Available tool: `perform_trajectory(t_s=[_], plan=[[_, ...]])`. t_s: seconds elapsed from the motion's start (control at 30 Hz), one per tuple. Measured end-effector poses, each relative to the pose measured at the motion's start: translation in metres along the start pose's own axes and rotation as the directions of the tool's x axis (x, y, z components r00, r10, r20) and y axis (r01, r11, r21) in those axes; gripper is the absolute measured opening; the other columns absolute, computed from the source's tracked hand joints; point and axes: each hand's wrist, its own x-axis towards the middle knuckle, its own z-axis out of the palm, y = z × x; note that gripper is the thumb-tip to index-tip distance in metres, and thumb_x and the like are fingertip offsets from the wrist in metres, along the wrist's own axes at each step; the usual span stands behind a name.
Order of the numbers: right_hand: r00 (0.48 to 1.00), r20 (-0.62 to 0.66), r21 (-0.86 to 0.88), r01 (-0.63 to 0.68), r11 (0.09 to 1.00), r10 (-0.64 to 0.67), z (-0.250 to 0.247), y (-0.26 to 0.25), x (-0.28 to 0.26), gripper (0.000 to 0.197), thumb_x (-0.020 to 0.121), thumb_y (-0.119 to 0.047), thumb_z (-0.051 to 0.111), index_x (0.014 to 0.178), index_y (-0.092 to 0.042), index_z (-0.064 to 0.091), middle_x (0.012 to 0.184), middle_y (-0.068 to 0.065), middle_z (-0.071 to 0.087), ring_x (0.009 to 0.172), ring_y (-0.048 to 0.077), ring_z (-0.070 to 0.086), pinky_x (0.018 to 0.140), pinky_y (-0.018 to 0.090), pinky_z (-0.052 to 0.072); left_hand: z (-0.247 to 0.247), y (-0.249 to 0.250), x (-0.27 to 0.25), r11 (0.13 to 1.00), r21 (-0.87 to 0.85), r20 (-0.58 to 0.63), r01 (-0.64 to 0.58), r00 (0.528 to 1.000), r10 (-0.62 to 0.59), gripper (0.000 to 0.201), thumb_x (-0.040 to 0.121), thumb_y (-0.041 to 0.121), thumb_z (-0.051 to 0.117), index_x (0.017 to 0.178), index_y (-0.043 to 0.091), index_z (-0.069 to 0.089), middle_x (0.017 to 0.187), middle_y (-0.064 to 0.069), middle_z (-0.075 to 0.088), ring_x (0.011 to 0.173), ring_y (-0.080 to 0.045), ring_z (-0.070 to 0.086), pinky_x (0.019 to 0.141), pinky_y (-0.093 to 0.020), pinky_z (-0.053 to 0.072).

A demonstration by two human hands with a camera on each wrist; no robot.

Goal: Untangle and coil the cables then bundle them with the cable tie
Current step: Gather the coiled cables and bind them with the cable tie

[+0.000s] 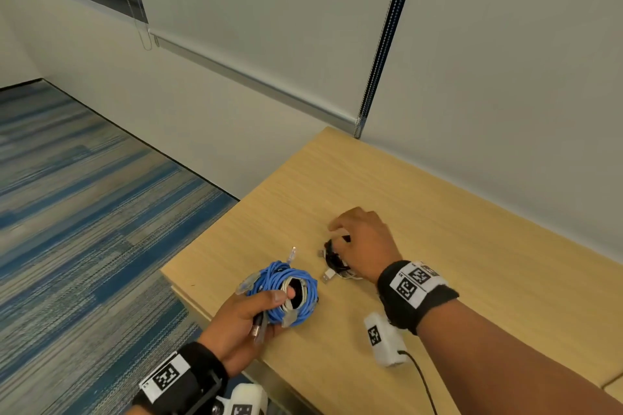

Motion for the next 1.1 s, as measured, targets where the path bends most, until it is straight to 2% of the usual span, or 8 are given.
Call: perform_trajectory(t_s=[0.1,0.2,0.3,0.43,0.53,0.77,0.9,1.1], plan=[[0.987,0.129,-0.339,-0.05,0.939,0.099,0.016,0.015,-0.003,0.041,0.087,-0.055,0.058,0.12,-0.031,0.066,0.148,-0.002,0.039,0.139,0.028,0.03,0.111,0.053,0.028,0.004,0.007,0.0,1.0,-0.018,-0.003,0.011,1.0,-0.011,0.031,0.082,0.009,0.074,0.111,0.0,0.075,0.124,-0.029,0.067,0.12,-0.045,0.062,0.106,-0.058,0.046],[0.981,0.167,-0.315,-0.039,0.948,0.096,0.024,0.02,-0.006,0.035,0.089,-0.053,0.059,0.117,-0.034,0.066,0.151,-0.005,0.036,0.144,0.026,0.024,0.116,0.061,0.017,0.011,0.009,0.003,0.999,-0.031,-0.05,-0.021,0.999,0.019,0.041,0.08,0.008,0.071,0.119,-0.003,0.069,0.121,-0.029,0.068,0.114,-0.045,0.066,0.088,-0.051,0.06],[0.982,0.175,-0.298,-0.017,0.954,0.073,0.021,0.02,-0.008,0.028,0.094,-0.04,0.057,0.119,-0.031,0.065,0.149,-0.006,0.04,0.143,0.025,0.027,0.116,0.062,0.015,0.018,0.007,0.007,0.998,0.01,-0.087,-0.066,0.994,0.067,0.049,0.074,0.01,0.075,0.121,-0.003,0.067,0.118,-0.028,0.07,0.11,-0.042,0.069,0.087,-0.049,0.06],[0.998,0.053,-0.097,-0.034,0.995,0.039,0.001,0.024,-0.022,0.025,0.097,-0.031,0.056,0.121,-0.027,0.063,0.144,-0.006,0.045,0.136,0.023,0.037,0.115,0.051,0.027,0.028,0.003,0.013,0.993,0.079,-0.153,-0.086,0.983,0.097,0.045,0.064,0.017,0.081,0.105,-0.001,0.074,0.108,-0.023,0.075,0.095,-0.033,0.075,0.081,-0.042,0.061],[0.996,-0.076,0.117,0.057,0.991,-0.048,-0.017,0.019,-0.043,0.017,0.094,-0.03,0.064,0.11,-0.026,0.068,0.14,-0.008,0.05,0.131,0.018,0.041,0.109,0.042,0.035,0.038,0.001,0.016,0.993,0.092,-0.176,-0.076,0.98,0.091,0.037,0.062,0.019,0.082,0.095,0.001,0.08,0.106,-0.023,0.075,0.096,-0.034,0.073,0.09,-0.045,0.055],[0.975,-0.025,0.274,0.219,0.936,-0.221,-0.015,-0.003,-0.088,0.015,0.097,-0.02,0.062,0.111,-0.018,0.067,0.138,-0.004,0.051,0.124,0.016,0.049,0.106,0.034,0.043,0.065,-0.003,0.014,0.99,0.114,-0.051,-0.081,0.995,0.088,0.049,0.072,0.032,0.079,0.116,0.01,0.074,0.116,-0.019,0.074,0.106,-0.032,0.069,0.092,-0.044,0.052],[0.957,-0.012,0.192,0.288,0.938,-0.291,-0.013,-0.004,-0.1,0.016,0.098,-0.018,0.056,0.113,-0.017,0.062,0.136,-0.002,0.051,0.121,0.016,0.051,0.097,0.024,0.041,0.066,-0.016,0.01,0.989,0.148,-0.009,-0.014,1.0,0.016,0.049,0.068,0.03,0.085,0.113,0.014,0.076,0.114,-0.018,0.074,0.098,-0.028,0.072,0.088,-0.045,0.054],[0.946,0.078,0.072,0.311,0.948,-0.316,0.003,-0.013,-0.115,0.024,0.096,-0.018,0.05,0.12,-0.017,0.052,0.139,0.001,0.046,0.116,0.024,0.053,0.09,0.04,0.05,0.055,-0.038,0.004,0.997,0.069,-0.077,0.032,0.997,-0.027,0.05,0.061,0.017,0.092,0.109,0.014,0.077,0.111,-0.021,0.073,0.1,-0.035,0.068,0.108,-0.059,0.04]])
